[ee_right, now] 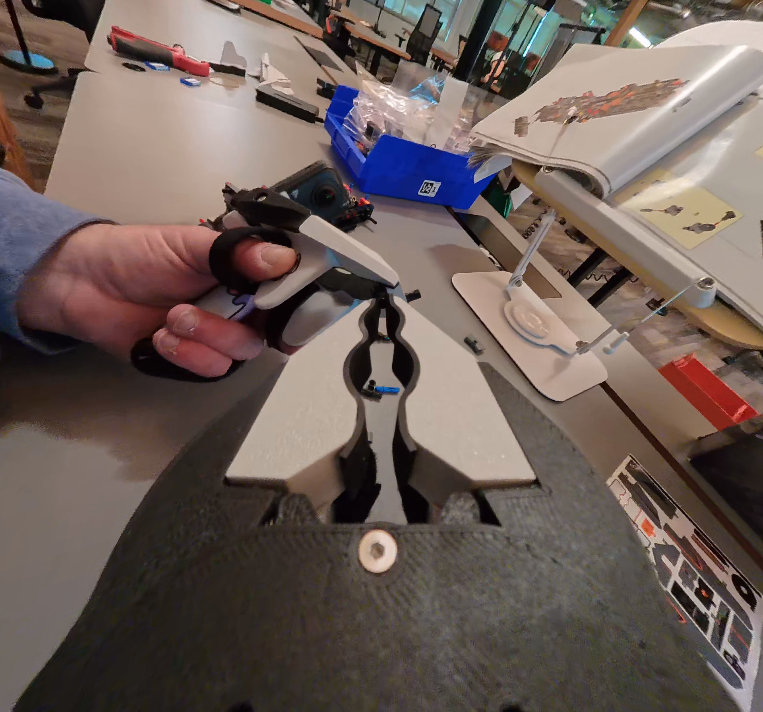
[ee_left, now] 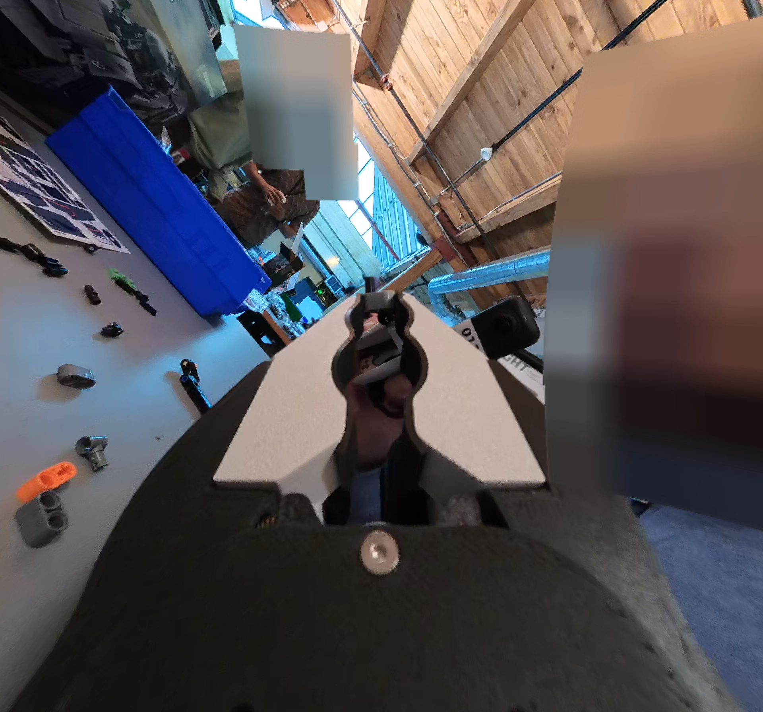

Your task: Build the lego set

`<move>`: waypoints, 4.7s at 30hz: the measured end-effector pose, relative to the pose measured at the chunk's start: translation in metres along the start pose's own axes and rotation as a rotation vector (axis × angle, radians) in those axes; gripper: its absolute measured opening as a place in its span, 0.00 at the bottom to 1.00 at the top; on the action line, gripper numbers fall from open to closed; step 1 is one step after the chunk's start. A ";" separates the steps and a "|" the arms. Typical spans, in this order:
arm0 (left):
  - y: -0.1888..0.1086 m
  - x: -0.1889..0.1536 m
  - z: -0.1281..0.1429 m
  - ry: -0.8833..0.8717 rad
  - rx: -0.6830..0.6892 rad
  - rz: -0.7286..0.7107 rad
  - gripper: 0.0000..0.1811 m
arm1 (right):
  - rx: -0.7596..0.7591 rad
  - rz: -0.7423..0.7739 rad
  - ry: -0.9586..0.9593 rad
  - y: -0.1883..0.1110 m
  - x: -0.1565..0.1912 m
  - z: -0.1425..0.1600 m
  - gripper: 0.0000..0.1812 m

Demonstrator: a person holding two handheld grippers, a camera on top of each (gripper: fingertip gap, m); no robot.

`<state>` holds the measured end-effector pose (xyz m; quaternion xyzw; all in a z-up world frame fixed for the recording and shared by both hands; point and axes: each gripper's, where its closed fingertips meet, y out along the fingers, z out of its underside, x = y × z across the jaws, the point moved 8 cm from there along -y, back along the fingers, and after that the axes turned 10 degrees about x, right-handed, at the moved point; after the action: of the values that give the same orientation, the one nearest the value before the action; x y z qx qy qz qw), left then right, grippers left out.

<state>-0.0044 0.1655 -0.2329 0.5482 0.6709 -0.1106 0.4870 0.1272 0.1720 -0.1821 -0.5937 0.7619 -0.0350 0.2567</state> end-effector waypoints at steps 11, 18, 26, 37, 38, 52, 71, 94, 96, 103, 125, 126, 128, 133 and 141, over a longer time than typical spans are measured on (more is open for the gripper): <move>0.002 -0.003 0.000 0.019 -0.016 -0.031 0.07 | -0.018 0.002 0.014 0.000 -0.001 0.001 0.00; 0.003 -0.005 0.001 0.008 -0.043 -0.034 0.07 | 0.003 0.085 -0.066 -0.001 0.004 -0.003 0.00; 0.004 -0.005 0.001 -0.002 -0.063 -0.035 0.07 | 0.041 0.171 -0.150 0.001 0.009 -0.007 0.00; 0.003 -0.004 0.005 -0.038 -0.049 -0.059 0.07 | 0.027 0.103 -0.065 -0.001 0.006 0.000 0.00; 0.004 -0.004 0.005 -0.039 -0.052 -0.054 0.07 | 0.024 0.102 -0.060 -0.002 0.006 0.000 0.00; 0.006 -0.004 0.006 -0.094 -0.071 -0.012 0.07 | -0.022 0.067 0.016 -0.004 0.003 0.000 0.00; 0.007 0.000 0.009 -0.154 -0.067 -0.019 0.07 | -0.025 0.046 0.062 -0.004 0.000 0.005 0.00; -0.049 -0.022 -0.013 0.121 0.164 -0.440 0.08 | 0.080 -0.012 0.201 -0.034 -0.016 0.051 0.00; -0.064 -0.023 -0.016 0.262 0.289 -0.680 0.09 | 0.096 -0.028 0.193 -0.031 -0.014 0.053 0.00; -0.065 -0.010 -0.016 0.603 0.762 -1.079 0.13 | 0.156 -0.120 0.148 -0.010 0.000 0.055 0.00; -0.063 0.036 0.002 0.742 1.064 -1.069 0.08 | 0.344 -0.434 0.026 0.077 -0.002 0.037 0.00; -0.063 0.036 0.002 0.751 1.063 -1.069 0.08 | 0.344 -0.435 0.021 0.080 -0.002 0.036 0.00; -0.063 0.033 0.003 0.779 1.048 -1.056 0.08 | 0.337 -0.438 0.035 0.082 -0.004 0.034 0.00; -0.062 0.027 0.008 0.805 1.039 -0.996 0.08 | 0.322 -0.449 0.086 0.080 -0.007 0.038 0.00; -0.047 0.025 0.031 0.835 1.177 -0.873 0.08 | 0.412 -0.515 0.007 0.072 0.017 0.053 0.00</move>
<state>-0.0254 0.1424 -0.2864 0.3999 0.7805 -0.4087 -0.2528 0.0834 0.1906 -0.2601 -0.7023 0.5643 -0.2543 0.3517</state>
